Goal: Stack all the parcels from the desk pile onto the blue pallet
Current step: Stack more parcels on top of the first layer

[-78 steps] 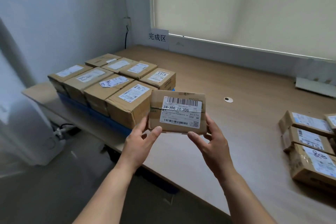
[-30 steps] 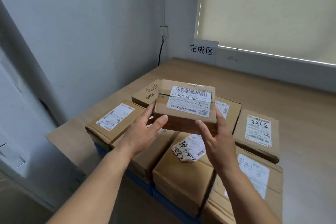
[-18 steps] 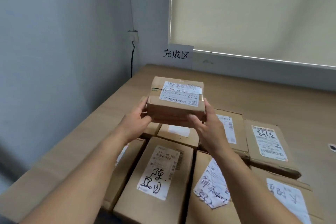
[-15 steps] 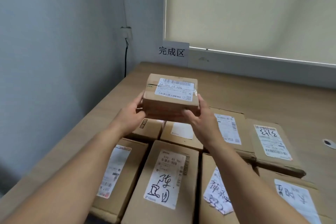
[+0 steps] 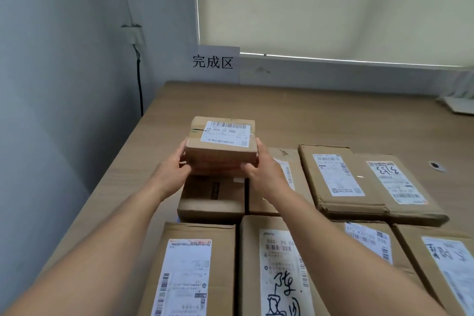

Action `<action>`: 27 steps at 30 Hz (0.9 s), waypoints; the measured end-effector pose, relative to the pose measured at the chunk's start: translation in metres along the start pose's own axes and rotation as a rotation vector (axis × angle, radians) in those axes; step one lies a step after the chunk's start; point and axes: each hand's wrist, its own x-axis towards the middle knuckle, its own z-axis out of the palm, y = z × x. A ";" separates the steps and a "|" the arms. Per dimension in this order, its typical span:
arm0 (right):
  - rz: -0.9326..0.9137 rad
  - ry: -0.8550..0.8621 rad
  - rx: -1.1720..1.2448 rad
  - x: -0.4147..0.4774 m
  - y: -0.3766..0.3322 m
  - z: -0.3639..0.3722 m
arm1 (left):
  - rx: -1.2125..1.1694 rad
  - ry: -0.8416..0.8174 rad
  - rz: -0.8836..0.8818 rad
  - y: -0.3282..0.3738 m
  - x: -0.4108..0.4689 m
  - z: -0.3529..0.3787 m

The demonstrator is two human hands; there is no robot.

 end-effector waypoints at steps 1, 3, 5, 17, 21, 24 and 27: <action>0.016 -0.011 -0.015 -0.001 0.004 0.002 | -0.006 -0.014 -0.008 -0.002 0.000 0.001; 0.051 -0.014 -0.085 0.001 0.012 0.006 | -0.021 -0.023 -0.012 -0.007 0.002 0.003; 0.076 0.001 -0.213 0.004 0.018 0.007 | -0.037 -0.017 -0.026 -0.011 0.003 0.002; 0.080 0.037 -0.389 0.015 0.021 0.015 | -0.009 0.022 -0.130 -0.013 0.015 0.007; 0.071 0.029 -0.399 0.015 0.020 0.014 | -0.017 0.020 -0.132 -0.013 0.013 0.007; 0.064 0.020 -0.397 0.012 0.019 0.011 | -0.020 0.018 -0.121 -0.011 0.010 0.006; 0.047 0.030 -0.409 0.007 0.019 0.007 | -0.002 0.026 -0.095 -0.010 0.006 0.005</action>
